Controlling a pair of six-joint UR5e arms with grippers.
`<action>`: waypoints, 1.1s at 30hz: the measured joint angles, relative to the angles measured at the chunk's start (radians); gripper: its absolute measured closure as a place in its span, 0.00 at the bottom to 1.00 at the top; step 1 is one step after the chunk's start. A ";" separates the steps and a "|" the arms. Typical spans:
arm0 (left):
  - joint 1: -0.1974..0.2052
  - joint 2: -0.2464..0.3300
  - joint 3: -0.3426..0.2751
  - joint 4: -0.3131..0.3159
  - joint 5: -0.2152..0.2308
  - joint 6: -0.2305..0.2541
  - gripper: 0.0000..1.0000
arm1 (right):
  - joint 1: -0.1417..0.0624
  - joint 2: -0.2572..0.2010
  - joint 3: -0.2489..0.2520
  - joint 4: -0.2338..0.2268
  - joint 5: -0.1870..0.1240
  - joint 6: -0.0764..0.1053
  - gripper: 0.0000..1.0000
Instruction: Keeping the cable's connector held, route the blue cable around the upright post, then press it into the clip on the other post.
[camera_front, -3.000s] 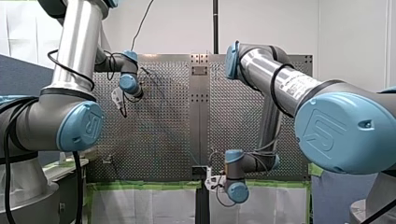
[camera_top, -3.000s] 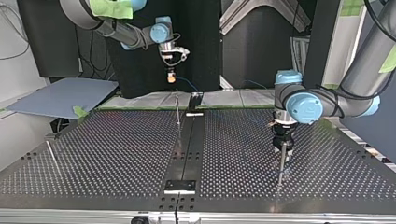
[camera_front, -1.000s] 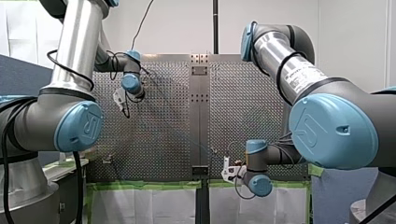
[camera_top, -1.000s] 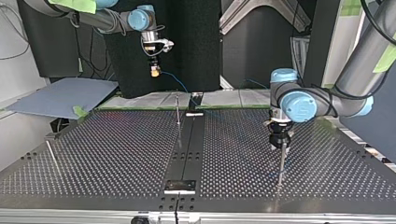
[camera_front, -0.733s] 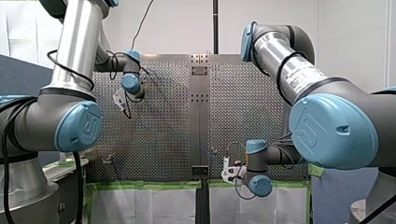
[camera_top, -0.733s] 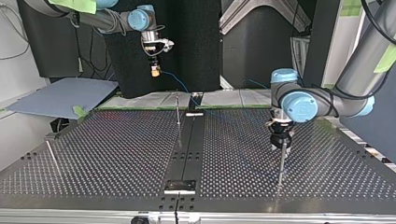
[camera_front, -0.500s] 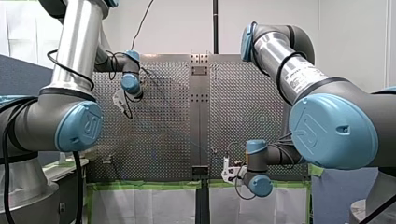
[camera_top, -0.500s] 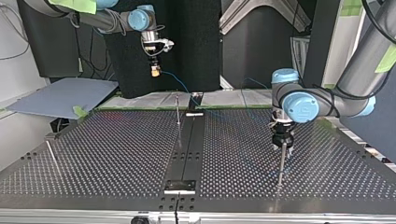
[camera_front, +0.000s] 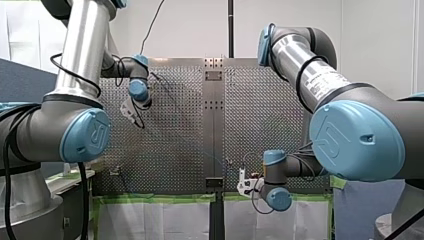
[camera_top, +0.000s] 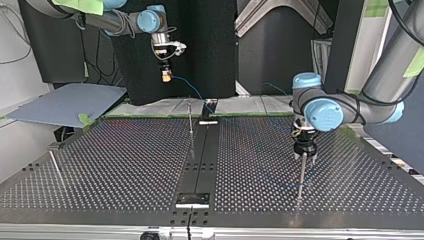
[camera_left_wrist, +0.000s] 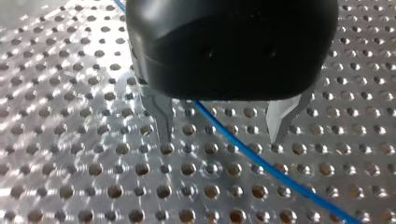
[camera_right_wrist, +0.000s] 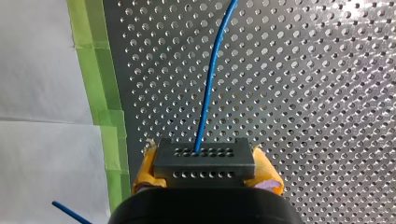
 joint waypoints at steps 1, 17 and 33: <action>0.002 0.000 -0.006 0.006 0.002 -0.013 0.00 | 0.000 0.000 0.000 0.000 0.000 0.000 1.00; 0.032 0.014 -0.052 0.037 -0.014 -0.163 0.00 | 0.000 0.000 0.000 -0.002 0.000 -0.001 1.00; 0.066 0.077 -0.132 0.100 -0.005 -0.221 0.00 | 0.000 0.002 -0.001 -0.004 -0.019 -0.001 1.00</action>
